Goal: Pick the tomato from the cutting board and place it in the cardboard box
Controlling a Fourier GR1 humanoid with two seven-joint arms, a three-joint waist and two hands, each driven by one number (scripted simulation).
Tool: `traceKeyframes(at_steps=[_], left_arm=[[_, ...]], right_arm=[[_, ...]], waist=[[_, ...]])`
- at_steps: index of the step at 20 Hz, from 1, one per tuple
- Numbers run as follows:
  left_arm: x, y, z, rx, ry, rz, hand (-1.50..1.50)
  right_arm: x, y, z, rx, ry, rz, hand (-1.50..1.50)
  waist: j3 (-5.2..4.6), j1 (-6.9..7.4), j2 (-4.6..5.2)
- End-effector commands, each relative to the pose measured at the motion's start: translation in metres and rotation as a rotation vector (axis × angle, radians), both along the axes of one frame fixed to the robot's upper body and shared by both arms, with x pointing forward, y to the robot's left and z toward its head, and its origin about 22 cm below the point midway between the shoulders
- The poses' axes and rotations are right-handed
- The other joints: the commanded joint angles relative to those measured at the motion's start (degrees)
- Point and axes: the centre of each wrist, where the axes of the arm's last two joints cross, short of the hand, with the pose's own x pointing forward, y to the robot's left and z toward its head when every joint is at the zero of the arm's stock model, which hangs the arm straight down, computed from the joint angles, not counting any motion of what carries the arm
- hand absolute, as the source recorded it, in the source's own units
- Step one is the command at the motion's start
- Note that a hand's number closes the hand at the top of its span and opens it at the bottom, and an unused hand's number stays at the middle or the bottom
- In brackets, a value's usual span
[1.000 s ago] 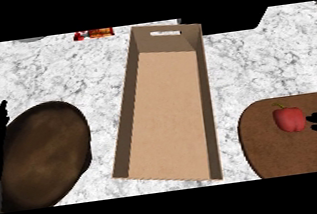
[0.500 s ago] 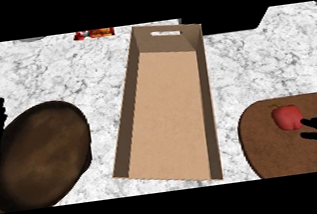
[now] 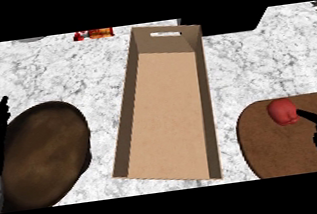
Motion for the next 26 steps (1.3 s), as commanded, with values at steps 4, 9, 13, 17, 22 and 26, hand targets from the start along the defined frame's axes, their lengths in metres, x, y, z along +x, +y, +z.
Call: traceKeyframes(at_steps=[4, 9, 13, 17, 22, 26], left_arm=[[-0.01, 0.003, -0.005, -0.004, -0.006, 0.009, 0.0], [0.006, -0.022, -0.008, -0.003, -0.016, -0.024, 0.0], [0.011, -0.019, 0.004, 0.015, -0.021, -0.054, 0.0], [0.017, -0.016, -0.006, 0.006, -0.013, -0.025, 0.0], [0.006, 0.005, -0.011, 0.005, -0.007, -0.017, 0.0], [0.005, 0.016, 0.013, 0.014, 0.007, -0.001, 0.0]], right_arm=[[0.014, 0.012, 0.007, 0.07, -0.193, -0.057, 1.5], [0.092, 0.027, 0.041, 0.082, -0.27, -0.05, 1.5], [0.142, 0.042, 0.064, 0.09, -0.37, -0.072, 1.5], [0.168, 0.042, 0.113, 0.23, -0.448, -0.037, 1.5], [0.179, 0.051, 0.132, 0.405, -0.554, 0.096, 1.5], [0.176, 0.085, 0.14, 0.446, -0.501, 0.179, 1.5]], waist=[[0.66, 0.32, 0.45], [0.72, 2.5, 1.04], [0.77, 3.86, 1.28], [0.68, 2.14, 1.03], [0.66, 1.52, 0.85], [0.65, 0.53, 0.33]])
